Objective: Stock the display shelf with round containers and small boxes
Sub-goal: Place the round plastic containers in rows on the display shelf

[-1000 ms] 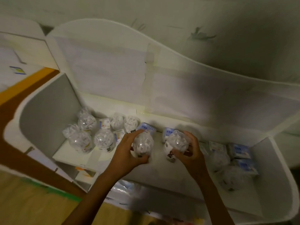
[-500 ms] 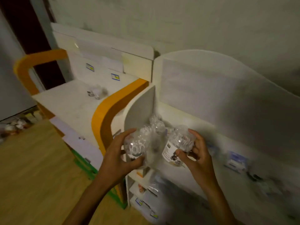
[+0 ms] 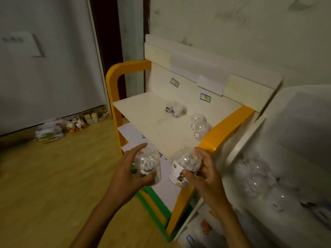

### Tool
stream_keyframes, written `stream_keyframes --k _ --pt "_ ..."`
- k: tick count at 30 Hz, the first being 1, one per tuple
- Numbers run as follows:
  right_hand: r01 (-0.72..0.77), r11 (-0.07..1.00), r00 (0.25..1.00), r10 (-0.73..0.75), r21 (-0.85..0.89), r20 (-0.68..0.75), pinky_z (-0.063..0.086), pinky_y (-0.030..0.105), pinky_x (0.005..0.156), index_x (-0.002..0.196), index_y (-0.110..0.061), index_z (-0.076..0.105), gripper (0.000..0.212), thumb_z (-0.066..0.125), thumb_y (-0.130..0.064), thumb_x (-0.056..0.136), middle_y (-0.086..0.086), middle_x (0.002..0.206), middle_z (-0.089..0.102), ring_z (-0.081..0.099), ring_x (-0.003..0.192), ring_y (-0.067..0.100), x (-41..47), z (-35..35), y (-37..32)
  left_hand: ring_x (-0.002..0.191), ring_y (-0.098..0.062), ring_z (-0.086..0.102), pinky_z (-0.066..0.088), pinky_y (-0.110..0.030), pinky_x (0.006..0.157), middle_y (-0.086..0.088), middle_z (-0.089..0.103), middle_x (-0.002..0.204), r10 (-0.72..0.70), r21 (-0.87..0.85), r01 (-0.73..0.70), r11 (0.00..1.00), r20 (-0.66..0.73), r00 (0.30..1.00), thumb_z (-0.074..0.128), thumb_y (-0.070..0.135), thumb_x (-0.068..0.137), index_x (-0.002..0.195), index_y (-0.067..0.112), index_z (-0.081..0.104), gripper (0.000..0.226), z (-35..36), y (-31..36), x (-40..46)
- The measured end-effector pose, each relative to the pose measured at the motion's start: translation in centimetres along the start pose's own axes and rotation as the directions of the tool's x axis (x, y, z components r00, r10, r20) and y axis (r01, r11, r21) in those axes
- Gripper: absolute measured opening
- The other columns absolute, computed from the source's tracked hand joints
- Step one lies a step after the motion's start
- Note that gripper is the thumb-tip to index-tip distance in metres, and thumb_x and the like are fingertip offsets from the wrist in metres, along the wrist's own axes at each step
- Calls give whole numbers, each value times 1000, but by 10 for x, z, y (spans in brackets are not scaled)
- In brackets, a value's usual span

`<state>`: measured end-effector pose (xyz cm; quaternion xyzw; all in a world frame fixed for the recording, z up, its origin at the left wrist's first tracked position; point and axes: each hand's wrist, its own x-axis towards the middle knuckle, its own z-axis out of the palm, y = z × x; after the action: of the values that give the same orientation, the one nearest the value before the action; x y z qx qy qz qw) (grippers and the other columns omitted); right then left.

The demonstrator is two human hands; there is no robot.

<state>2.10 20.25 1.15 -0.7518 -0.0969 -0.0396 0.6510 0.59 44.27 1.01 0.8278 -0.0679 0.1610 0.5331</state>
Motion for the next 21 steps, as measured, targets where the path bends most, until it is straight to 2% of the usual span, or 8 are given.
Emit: stream_keyframes --k 3,6,9,11,14,21 --pt "0 1000 1000 0 -8 30 58 31 76 127 -44 46 68 77 -35 67 -3 133 54 60 111 14 34 37 6 113 -8 51 55 -19 72 11 47 127 -8 13 9 1000 -31 999 83 21 68 130 46 42 79 -19 -25 25" --pt "-6 1000 1000 6 0 28 59 32 75 125 -46 46 66 78 -31 69 -7 128 57 62 107 12 72 64 12 113 -7 51 52 -14 71 12 46 130 1 35 0 999 -31 1000 83 21 68 130 47 41 79 -33 -51 56" --pt "0 1000 1000 0 -1 -1 57 25 72 126 -40 47 65 79 -17 74 -9 125 58 64 102 9 117 86 23 113 -7 51 54 -18 69 12 48 129 4 66 -2 998 -33 999 81 29 66 130 47 41 78 -46 -74 96" --pt "-7 1000 1000 7 3 -17 56 22 69 127 -37 47 64 78 -12 76 -10 124 58 64 100 6 148 98 29 111 -8 51 54 -16 67 10 48 126 7 55 -5 998 -32 999 82 26 65 130 44 42 78 -53 -89 126" --pt "-25 1000 999 25 -1 -34 57 24 70 128 -38 46 64 77 -14 76 -13 123 58 64 100 4 195 113 38 110 -9 51 51 -11 67 7 49 126 19 65 -19 998 2 1000 83 19 67 130 43 43 79 -62 -109 176" --pt "-65 998 988 64 2 -141 54 18 68 126 -38 46 63 76 -13 77 -18 121 59 63 101 1 275 125 54 109 -7 51 53 -13 67 6 50 123 81 68 -89 994 113 990 83 30 67 133 38 43 78 -58 -153 284"
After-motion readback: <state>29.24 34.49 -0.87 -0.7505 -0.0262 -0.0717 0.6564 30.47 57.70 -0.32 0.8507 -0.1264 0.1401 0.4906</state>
